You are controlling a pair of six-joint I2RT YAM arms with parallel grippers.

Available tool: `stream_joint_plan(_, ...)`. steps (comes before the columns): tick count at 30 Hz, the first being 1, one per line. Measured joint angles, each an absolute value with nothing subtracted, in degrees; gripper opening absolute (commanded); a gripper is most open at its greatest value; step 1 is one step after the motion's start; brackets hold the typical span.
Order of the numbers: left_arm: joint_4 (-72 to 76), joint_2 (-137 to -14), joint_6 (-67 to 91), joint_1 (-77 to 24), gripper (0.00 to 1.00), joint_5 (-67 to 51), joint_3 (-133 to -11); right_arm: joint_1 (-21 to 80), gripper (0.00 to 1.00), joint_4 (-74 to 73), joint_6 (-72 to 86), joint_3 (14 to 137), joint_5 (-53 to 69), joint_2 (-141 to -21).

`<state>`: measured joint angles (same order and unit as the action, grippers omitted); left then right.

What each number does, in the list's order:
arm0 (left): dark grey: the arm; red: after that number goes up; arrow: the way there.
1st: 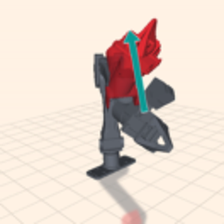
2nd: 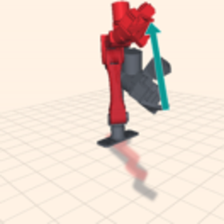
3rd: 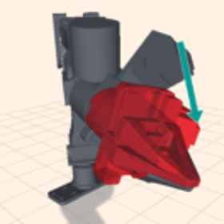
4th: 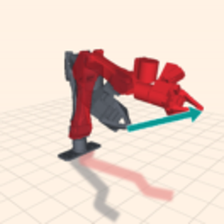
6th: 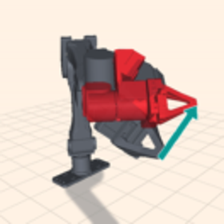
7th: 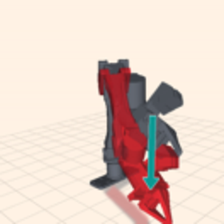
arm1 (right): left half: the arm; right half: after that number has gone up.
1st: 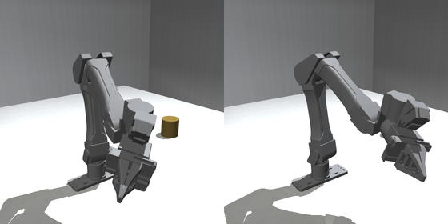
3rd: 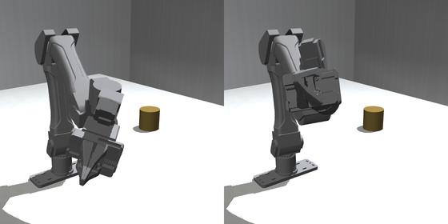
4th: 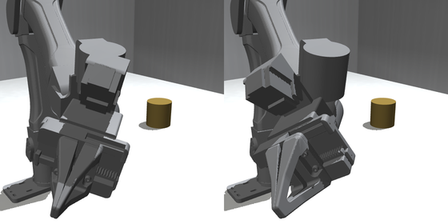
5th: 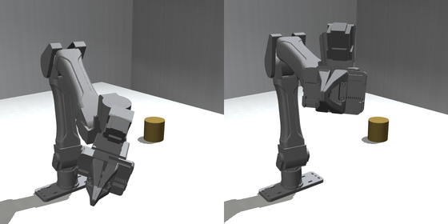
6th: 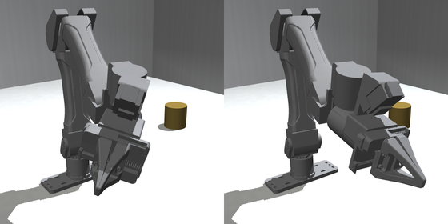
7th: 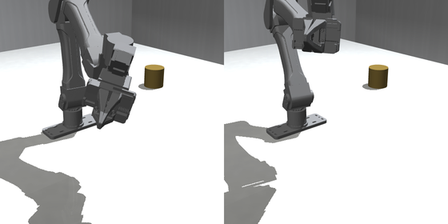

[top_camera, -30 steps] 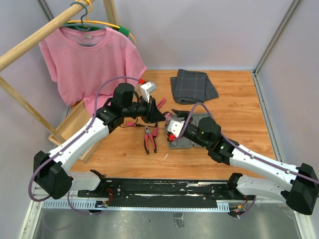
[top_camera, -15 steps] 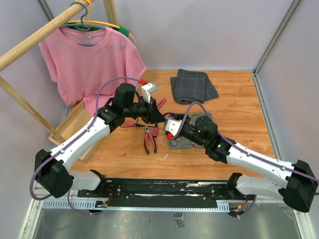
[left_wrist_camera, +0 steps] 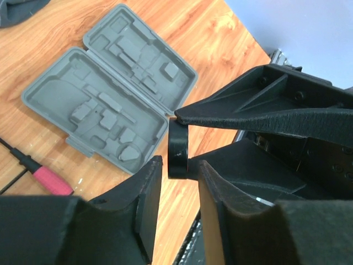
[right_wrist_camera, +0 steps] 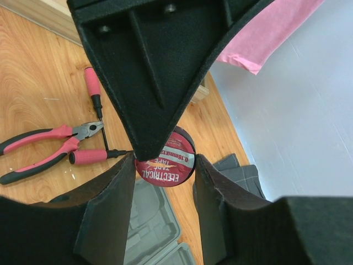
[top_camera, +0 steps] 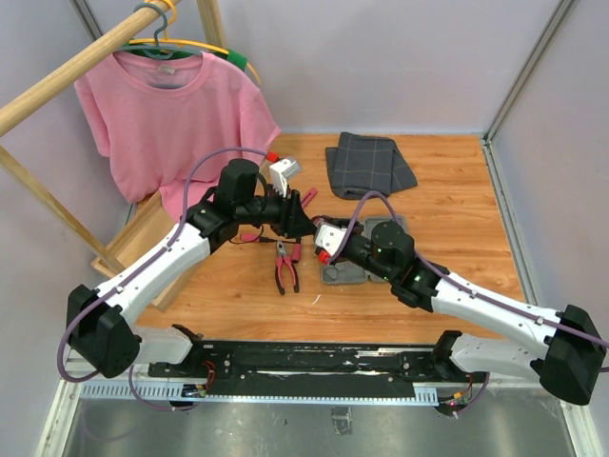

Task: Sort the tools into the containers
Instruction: Place the engineering item in the storage box.

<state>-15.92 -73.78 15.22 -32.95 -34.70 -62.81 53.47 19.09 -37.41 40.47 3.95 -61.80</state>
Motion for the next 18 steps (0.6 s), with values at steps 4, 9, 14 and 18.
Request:
stream_joint_plan(4,-15.57,-73.76,15.44,-32.34,0.59,-35.59,-62.78,53.47,0.33,18.28,-35.05,40.58,2.87,-61.12)
stream_joint_plan(9,-14.28,-73.34,16.12,-30.28,0.65,-36.4,-62.13,53.47,0.33,15.99,-31.16,40.58,0.49,-58.54)
stream_joint_plan(14,-13.3,-72.79,17.21,-28.1,0.66,-36.47,-61.54,53.47,0.36,11.16,-25.65,40.58,-3.33,-55.92)
stream_joint_plan(18,-13.06,-72.44,18.24,-26.13,0.65,-33.91,-60.99,53.47,0.36,5.39,-21.12,40.64,-6.11,-54.98)
